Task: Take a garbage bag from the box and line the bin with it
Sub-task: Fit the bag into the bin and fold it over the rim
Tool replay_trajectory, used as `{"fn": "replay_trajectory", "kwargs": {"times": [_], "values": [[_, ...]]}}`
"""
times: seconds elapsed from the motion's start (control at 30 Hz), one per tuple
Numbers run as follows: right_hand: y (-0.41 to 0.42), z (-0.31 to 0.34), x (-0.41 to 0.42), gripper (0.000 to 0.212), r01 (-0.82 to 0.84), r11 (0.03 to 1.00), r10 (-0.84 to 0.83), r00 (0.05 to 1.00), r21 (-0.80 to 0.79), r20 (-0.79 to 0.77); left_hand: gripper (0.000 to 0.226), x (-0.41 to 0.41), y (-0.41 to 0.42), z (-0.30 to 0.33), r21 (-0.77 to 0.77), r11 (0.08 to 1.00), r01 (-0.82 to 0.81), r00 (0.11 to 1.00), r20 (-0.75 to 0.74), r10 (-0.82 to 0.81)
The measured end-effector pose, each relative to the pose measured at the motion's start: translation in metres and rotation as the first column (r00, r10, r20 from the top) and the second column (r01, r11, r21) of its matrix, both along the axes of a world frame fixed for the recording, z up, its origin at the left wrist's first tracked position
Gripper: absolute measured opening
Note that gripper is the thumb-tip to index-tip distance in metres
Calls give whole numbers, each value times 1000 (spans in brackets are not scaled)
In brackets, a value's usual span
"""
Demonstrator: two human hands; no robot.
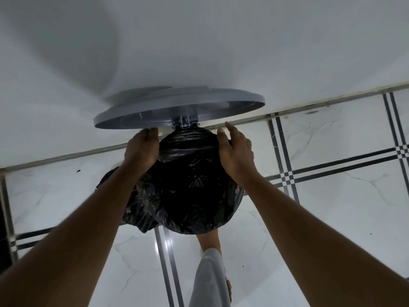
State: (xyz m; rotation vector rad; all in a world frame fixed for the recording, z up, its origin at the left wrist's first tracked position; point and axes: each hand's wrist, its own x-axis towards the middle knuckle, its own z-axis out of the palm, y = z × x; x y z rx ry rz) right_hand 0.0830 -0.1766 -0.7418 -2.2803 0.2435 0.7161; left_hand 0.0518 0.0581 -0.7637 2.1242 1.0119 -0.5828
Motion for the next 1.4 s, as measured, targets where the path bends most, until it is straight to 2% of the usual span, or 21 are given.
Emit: {"fn": "replay_trajectory", "kwargs": {"times": [0.07, 0.2, 0.27, 0.37, 0.43, 0.53, 0.63, 0.73, 0.8, 0.93, 1.03, 1.1, 1.17, 1.23, 1.33, 1.4], "values": [[-6, 7, -10, 56, 39, 999, -38, 994, -13, 99, 50, -16, -2, 8, 84, 994, -63, 984, 172, 48], [-16, 24, -41, 36, 92, 996, -90, 981, -2, 174, 26, -71, -20, 37, 188, 979, -77, 896, 443, -15], [-17, 37, -61, 32, 109, 993, -114, 979, 43, 168, 16, -99, -34, 57, 154, 987, -36, 870, 490, -45], [-14, 67, -87, 13, 165, 971, -202, 954, 174, 223, 15, -128, -58, 96, 62, 998, 17, 844, 534, -47], [-8, 98, -97, 11, 187, 946, -267, 913, 265, 310, 12, -138, -71, 128, 128, 991, 49, 796, 594, -116], [1, 144, -94, 24, 176, 929, -320, 822, 325, 470, 27, -132, -82, 173, 352, 935, -49, 685, 693, -225], [7, 168, -79, 51, 118, 941, -278, 803, 317, 528, 42, -108, -81, 198, 449, 884, -127, 604, 743, -290], [11, 167, -70, 53, 71, 938, -239, 841, 339, 485, 54, -91, -73, 197, 433, 901, -41, 656, 691, -303], [9, 165, -70, 49, 76, 935, -241, 851, 345, 466, 55, -90, -70, 194, 397, 918, -24, 679, 680, -276], [-3, 158, -81, 30, 111, 960, -237, 813, 257, 531, 38, -105, -69, 190, 442, 891, -105, 686, 680, -257], [-19, 133, -100, 20, 134, 979, -195, 835, 153, 514, 35, -129, -70, 170, 392, 920, -9, 726, 635, -264], [-31, 102, -116, 23, 90, 985, -145, 894, 147, 424, 26, -147, -73, 140, 268, 962, 53, 802, 563, -201], [-38, 72, -128, 30, 59, 989, -93, 962, 137, 258, 16, -163, -77, 104, 123, 989, 86, 870, 475, -135], [-41, 49, -136, 42, -12, 995, -2, 989, 97, 149, 22, -174, -82, 70, 17, 993, 120, 916, 384, -117], [-39, 28, -140, 45, -129, 992, 127, 987, 7, 95, 32, -176, -86, 41, -12, 990, 143, 947, 291, -133], [-39, 25, -135, 44, -125, 992, 126, 990, -5, 64, 30, -171, -84, 34, -15, 990, 141, 956, 261, -132]]}}
